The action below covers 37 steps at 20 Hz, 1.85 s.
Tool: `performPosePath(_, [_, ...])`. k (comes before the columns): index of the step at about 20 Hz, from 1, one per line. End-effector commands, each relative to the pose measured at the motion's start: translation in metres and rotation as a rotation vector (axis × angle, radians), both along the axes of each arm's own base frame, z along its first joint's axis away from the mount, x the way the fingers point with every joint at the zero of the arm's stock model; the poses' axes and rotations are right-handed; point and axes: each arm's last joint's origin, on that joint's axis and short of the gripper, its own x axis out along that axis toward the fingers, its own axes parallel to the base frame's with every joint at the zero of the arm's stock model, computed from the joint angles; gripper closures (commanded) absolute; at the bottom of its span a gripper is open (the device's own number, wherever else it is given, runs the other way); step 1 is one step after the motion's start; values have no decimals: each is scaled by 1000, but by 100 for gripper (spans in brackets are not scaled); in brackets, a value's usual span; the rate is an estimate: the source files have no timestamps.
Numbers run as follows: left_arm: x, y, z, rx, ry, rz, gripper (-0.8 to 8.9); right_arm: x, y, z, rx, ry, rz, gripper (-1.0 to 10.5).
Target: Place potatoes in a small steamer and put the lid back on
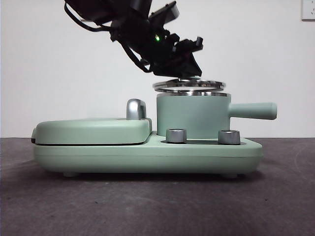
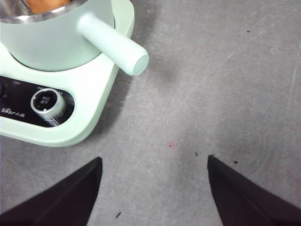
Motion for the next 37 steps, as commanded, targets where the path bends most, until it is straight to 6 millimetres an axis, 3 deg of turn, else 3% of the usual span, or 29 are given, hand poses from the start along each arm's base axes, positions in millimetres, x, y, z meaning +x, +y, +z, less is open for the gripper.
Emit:
performPosePath(1, [4,-9,5,-18,-57,-30,803,2,1,1,-5,-9,6,598])
performPosePath(7, [6,-13,-8,-9,-28,-55,803,2,1,1,-5,-11,6,598])
performPosePath(18, [1,-17,-13,22,17,-73,802,2,1,2,-3,-17,6,598])
performPosePath(19, [1,-17,-13,23,19,-73,770,2,1,2,-3,-17,6,598])
performPosePath(22, [0,-14,-6,12,12,-61,555,2,1,2,-3,-17,6,598])
performPosePath(24, [-5,-11,5,12,11,-58,556,2,1,2,-3,-17,6,598])
performPosePath(29, [-24,20,40,77,119,-21,556,2,1,2,0,-16,9,598])
performPosePath(32, [-34,48,55,45,304,30,557,2,1,2,3,-16,13,598])
performPosePath(37, [-52,87,43,36,434,45,566,2,2,2,16,-14,31,598])
